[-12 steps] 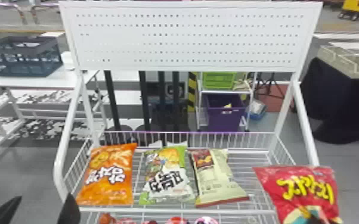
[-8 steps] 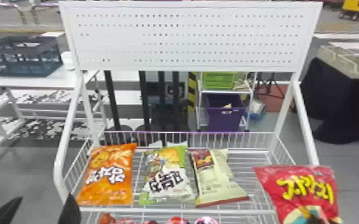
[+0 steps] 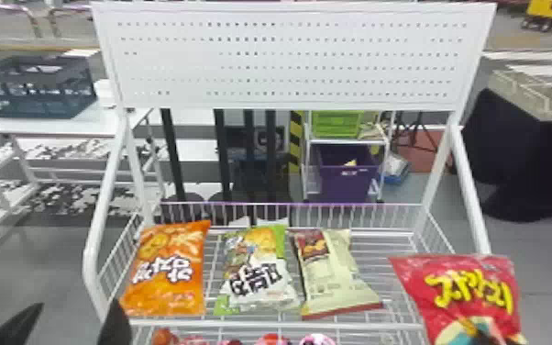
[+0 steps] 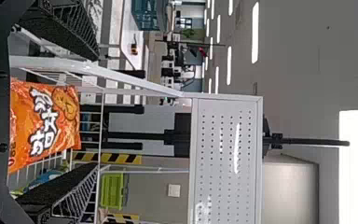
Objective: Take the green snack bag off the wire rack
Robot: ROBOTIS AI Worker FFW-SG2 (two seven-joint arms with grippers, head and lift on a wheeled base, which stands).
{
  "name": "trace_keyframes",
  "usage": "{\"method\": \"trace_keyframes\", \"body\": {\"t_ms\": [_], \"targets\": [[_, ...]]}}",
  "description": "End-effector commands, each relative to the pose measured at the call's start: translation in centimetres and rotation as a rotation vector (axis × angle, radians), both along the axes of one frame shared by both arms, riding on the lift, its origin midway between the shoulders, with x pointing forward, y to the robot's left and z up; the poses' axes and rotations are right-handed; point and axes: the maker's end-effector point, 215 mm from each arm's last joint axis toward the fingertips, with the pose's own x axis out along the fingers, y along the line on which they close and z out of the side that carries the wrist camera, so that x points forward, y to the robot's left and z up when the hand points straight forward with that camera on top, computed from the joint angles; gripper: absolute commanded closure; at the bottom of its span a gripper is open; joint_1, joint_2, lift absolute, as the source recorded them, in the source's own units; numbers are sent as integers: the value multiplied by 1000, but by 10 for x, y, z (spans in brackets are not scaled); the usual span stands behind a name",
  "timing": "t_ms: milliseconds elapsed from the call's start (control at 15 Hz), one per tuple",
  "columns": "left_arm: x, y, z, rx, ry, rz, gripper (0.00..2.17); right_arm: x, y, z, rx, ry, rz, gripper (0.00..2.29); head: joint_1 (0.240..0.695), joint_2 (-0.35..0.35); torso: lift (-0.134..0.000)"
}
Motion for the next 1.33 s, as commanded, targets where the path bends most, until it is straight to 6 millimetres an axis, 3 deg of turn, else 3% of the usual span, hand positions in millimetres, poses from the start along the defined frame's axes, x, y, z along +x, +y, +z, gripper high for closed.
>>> {"method": "trace_keyframes", "body": {"t_ms": [0, 267, 533, 733, 933, 1067, 1200, 1267], "targets": [[21, -28, -24, -6, 22, -55, 83, 0, 2, -2, 2, 2, 3, 2233, 499, 0, 0], [89, -110, -77, -14, 116, -163, 83, 0, 2, -1, -2, 2, 5, 2233, 499, 0, 0], [159, -178, -113, 40, 193, -219, 83, -1, 1, -3, -5, 4, 4, 2233, 499, 0, 0], [193, -191, -140, 50, 252, -211, 87, -1, 0, -6, -5, 7, 2, 2233, 499, 0, 0], [209, -183, -165, 57, 309, -194, 87, 1, 0, -8, -5, 10, 1, 2233, 499, 0, 0], [212, -180, -170, 59, 325, -194, 93, 2, 0, -8, -4, 9, 1, 2233, 499, 0, 0], [210, -179, -178, 65, 345, -197, 282, 3, 1, -8, -2, 6, 3, 2233, 499, 0, 0], [209, -179, -183, 71, 363, -200, 579, 3, 1, -7, -2, 5, 3, 2233, 499, 0, 0]]}}
